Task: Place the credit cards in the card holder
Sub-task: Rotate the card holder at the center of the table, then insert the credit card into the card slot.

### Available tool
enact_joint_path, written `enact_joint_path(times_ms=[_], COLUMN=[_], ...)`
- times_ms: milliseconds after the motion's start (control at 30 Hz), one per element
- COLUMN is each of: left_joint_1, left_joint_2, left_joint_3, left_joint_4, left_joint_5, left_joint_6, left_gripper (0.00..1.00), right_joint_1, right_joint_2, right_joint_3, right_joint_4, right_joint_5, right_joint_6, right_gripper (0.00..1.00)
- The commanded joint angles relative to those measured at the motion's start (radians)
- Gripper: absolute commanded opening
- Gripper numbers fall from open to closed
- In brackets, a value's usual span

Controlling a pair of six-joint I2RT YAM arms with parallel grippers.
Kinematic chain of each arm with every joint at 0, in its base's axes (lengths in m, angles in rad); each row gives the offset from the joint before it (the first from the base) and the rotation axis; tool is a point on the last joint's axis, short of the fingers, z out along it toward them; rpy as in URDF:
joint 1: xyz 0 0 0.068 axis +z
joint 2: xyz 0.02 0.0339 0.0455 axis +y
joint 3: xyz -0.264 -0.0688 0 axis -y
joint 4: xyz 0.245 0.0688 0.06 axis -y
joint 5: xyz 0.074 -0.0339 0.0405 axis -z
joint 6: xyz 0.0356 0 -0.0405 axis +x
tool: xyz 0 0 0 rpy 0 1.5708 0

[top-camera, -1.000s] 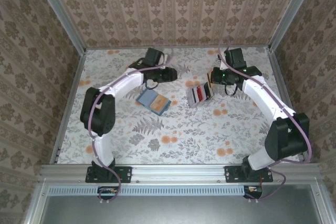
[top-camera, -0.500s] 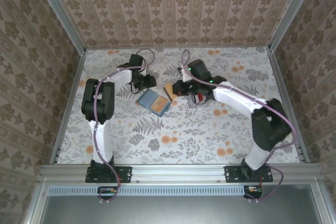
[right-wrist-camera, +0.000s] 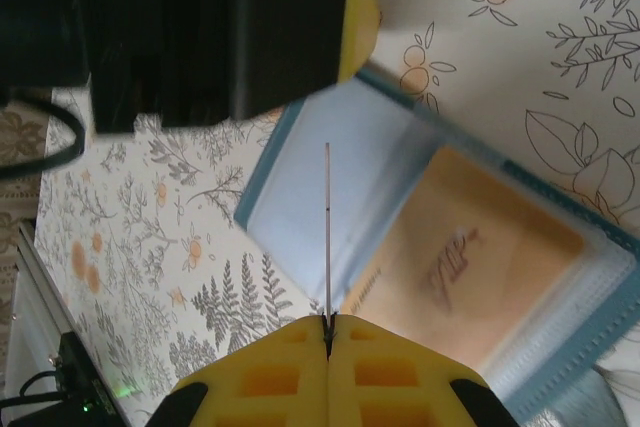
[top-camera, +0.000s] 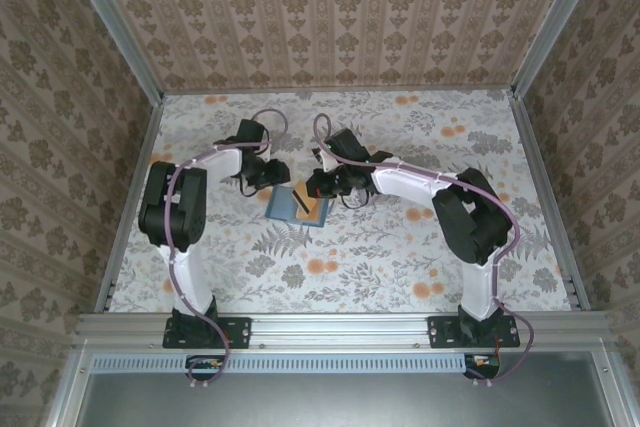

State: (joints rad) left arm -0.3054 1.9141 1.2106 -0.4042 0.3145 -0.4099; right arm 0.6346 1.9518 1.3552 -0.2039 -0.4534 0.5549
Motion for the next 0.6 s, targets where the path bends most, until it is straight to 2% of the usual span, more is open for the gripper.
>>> enact_joint_path(times_ms=[0, 233, 400, 567], left_joint_1=[-0.006, -0.006, -0.016, -0.022], left_joint_2=[-0.071, -0.187, -0.206, -0.223], left_joint_3=[-0.076, -0.172, -0.207, -0.277], left_joint_4=[-0.012, -0.012, -0.024, -0.010], left_joint_5=[-0.022, -0.063, -0.053, -0.039], left_joint_6=[-0.030, -0.050, -0.057, -0.074], left_gripper=[0.44, 0.44, 0.44, 0.38], right_joint_1=[-0.008, -0.023, -0.024, -0.024], right_joint_2=[0.023, 0.017, 0.029, 0.057], right_joint_3=[0.002, -0.073, -0.115, -0.124], right_joint_4=[0.005, 0.050, 0.088, 0.149], right_joint_5=[0.016, -0.027, -0.044, -0.081], right_joint_6=[0.045, 0.086, 0.115, 0.150], right_gripper=[0.01, 0.01, 0.01, 0.01])
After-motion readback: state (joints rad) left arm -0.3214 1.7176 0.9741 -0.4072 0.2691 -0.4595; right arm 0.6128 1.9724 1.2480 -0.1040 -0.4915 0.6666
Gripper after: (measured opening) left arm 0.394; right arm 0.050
